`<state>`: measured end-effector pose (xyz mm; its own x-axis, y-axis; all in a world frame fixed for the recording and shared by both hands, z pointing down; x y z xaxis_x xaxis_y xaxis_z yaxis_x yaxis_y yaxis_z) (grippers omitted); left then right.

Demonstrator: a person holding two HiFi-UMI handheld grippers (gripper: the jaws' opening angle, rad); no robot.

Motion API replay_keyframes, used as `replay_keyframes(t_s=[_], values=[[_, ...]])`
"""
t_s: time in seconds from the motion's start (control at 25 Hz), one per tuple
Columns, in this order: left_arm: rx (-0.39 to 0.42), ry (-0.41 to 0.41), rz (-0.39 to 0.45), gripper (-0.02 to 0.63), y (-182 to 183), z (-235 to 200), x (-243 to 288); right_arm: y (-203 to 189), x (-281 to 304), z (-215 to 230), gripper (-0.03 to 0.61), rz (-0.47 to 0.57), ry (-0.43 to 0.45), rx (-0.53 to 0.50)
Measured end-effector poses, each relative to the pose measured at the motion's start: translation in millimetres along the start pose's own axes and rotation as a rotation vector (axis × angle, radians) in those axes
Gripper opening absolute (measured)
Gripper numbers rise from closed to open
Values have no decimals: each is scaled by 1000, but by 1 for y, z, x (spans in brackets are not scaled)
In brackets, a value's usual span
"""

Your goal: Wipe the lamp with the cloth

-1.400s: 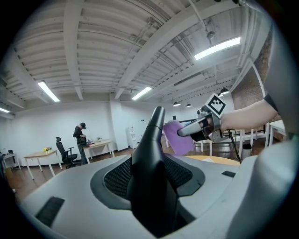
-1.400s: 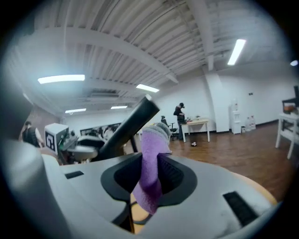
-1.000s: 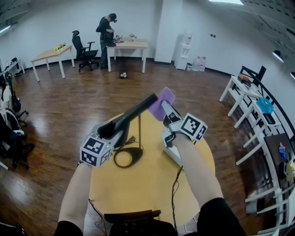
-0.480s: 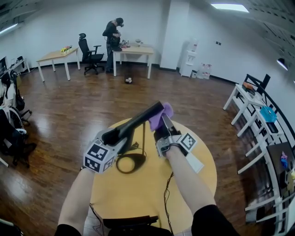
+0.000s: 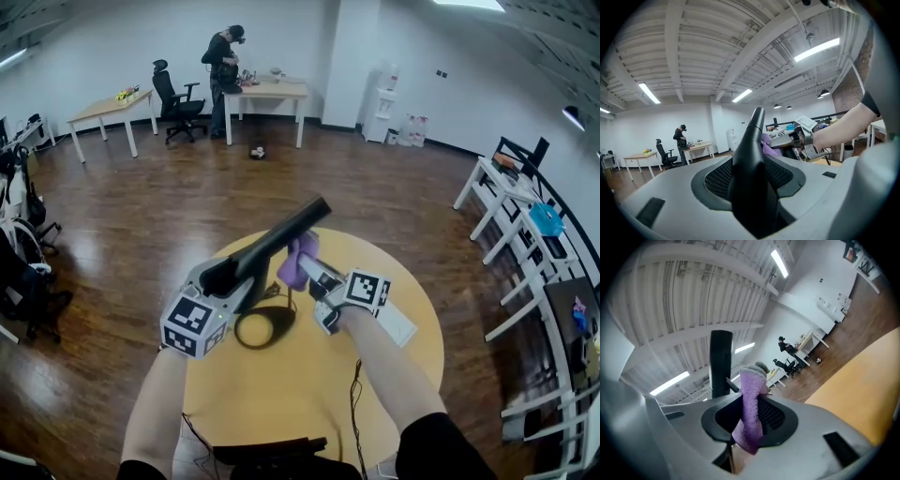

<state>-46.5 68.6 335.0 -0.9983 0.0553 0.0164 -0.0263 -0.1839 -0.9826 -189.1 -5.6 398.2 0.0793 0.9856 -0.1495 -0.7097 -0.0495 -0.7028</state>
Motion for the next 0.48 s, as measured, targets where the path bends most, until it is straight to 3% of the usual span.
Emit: replay_keyframes(t_s=[0.28, 0.48], values=[[15, 2, 8, 201, 8, 14, -3, -31, -18, 48, 91, -156, -28, -36], [5, -4, 2, 201, 13, 13, -7, -70, -23, 93, 91, -414, -126, -127]])
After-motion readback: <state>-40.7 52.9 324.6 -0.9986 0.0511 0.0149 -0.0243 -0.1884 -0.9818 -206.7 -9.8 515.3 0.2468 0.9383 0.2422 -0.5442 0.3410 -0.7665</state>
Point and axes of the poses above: the fingertips, and each gripper's own axes: x forward along the fingers, z to its right, y out of its top, the point moved 2 cm from there along -x, backward along the fingers, and after that the axes turned 7 degrees about y, right-handed, at the moved point
